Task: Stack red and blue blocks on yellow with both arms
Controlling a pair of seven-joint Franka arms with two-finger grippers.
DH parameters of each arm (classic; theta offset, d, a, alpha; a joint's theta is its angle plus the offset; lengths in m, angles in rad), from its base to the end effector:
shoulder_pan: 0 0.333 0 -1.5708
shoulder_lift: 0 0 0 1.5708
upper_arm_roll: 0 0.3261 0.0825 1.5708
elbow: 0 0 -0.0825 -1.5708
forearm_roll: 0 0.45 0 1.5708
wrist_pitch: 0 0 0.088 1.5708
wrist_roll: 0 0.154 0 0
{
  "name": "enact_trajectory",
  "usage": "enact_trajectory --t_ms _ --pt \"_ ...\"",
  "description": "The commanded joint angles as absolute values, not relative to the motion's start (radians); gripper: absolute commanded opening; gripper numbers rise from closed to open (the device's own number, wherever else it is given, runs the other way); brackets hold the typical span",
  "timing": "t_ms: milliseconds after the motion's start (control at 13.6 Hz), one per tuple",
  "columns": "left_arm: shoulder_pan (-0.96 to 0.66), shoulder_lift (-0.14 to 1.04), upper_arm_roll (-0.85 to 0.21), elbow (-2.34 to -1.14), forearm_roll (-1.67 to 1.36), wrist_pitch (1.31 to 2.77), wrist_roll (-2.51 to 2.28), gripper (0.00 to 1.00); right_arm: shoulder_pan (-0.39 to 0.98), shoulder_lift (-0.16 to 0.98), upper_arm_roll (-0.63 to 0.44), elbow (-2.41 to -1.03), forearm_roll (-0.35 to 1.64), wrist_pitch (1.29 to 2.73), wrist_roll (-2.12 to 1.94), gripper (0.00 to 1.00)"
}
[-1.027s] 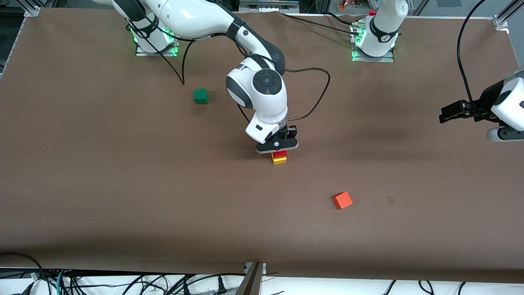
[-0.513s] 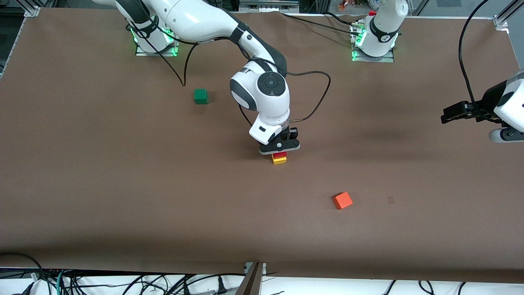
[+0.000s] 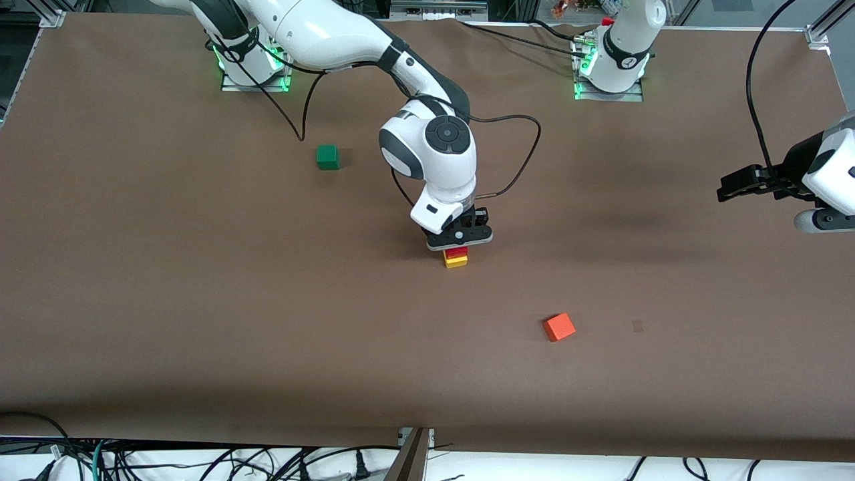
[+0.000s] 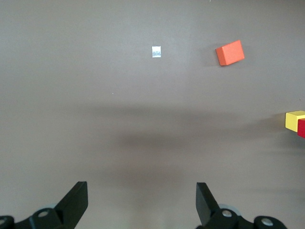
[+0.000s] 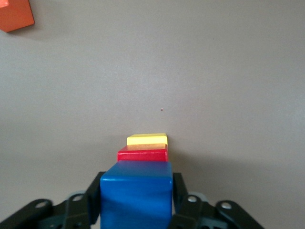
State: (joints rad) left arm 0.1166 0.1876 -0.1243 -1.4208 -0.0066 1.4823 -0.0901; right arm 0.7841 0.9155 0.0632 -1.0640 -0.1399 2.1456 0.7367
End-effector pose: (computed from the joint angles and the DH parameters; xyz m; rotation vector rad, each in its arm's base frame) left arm 0.6623 0.0001 0.5406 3.1091 0.1290 -0.1962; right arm 0.5944 0.6315 0.2270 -3.0560 -0.2265 -0.2633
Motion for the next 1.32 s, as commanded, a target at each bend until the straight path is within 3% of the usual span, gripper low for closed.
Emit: enact_trajectory --t_ms 0,293,807,1100,1247 --pt "0.117 0.198 -0.123 -1.399 -0.02 1.485 -0.071 1.0 0.793 0.931 0.052 -1.026 -0.158 2.138 0.759 1.0" --pt "0.11 0.201 -0.126 -1.397 -0.018 1.485 -0.071 1.0 0.779 0.881 0.044 -1.025 -0.146 2.022 0.758 1.0" --pt "0.109 0.204 -0.132 -1.39 0.015 1.485 -0.072 1.0 0.62 0.606 0.045 -1.037 0.015 1.748 0.713 1.0" --pt "0.115 0.21 -0.129 -1.39 0.011 1.485 -0.069 1.0 0.496 0.383 0.005 -1.22 0.132 1.614 0.557 1.0" --pt "0.112 0.21 -0.129 -1.388 0.012 1.485 -0.071 1.0 0.485 0.205 -0.047 -1.441 0.133 1.631 0.45 1.0"
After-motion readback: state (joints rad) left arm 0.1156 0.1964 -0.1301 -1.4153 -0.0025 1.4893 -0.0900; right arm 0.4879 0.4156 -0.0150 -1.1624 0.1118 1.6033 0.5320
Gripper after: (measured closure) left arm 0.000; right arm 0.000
